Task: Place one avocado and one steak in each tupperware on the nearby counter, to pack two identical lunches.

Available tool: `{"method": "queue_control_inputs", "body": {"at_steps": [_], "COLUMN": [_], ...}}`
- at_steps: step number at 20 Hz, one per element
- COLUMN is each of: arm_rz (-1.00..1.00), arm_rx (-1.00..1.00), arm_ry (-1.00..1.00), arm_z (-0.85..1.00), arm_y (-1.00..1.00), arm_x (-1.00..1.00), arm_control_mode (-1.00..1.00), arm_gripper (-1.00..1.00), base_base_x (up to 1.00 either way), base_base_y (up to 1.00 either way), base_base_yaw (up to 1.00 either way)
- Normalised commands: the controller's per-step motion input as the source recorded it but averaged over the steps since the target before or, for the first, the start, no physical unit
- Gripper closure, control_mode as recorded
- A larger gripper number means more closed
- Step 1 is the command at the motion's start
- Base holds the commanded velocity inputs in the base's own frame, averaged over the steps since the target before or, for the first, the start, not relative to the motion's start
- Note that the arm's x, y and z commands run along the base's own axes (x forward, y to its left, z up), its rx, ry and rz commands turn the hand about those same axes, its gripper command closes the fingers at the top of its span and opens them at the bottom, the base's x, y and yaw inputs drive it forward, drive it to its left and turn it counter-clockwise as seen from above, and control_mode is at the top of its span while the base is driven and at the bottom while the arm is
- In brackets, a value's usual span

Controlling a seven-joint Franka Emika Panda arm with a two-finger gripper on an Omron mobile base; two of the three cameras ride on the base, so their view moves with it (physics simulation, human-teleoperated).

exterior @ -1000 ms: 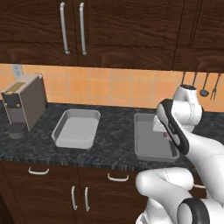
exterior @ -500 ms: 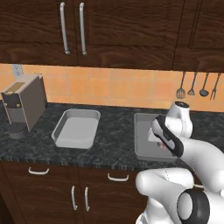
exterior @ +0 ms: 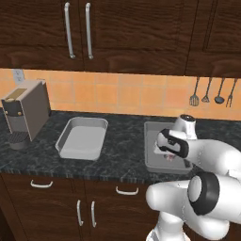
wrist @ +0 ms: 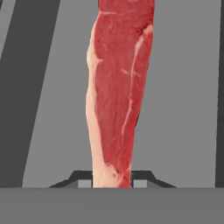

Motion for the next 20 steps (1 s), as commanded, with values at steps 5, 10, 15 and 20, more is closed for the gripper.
{"method": "queue_control_inputs", "body": {"at_steps": [5,10,15,20], "arm_rz": [0.00,0.00,0.00,0.00], "arm_rx": [0.00,0.00,0.00,0.00], "arm_ry": [0.03,0.03,-0.02,-0.08], "arm_z": [-0.21,-0.27,0.20,0.71], "arm_y": [-0.09,-0.02,0.00,0.06], "arm_x": [0.39,0.11,-0.33,-0.56], "arm_control_mode": [-1.00,-1.00,-1.00,-1.00], "arm_gripper": [1.00,-1.00,-1.00,-1.00], "base_base_x": [0.00,0.00,0.00,0.00], "base_base_y": [0.00,0.00,0.00,0.00], "base_base_yaw": [0.00,0.00,0.00,0.00]}}
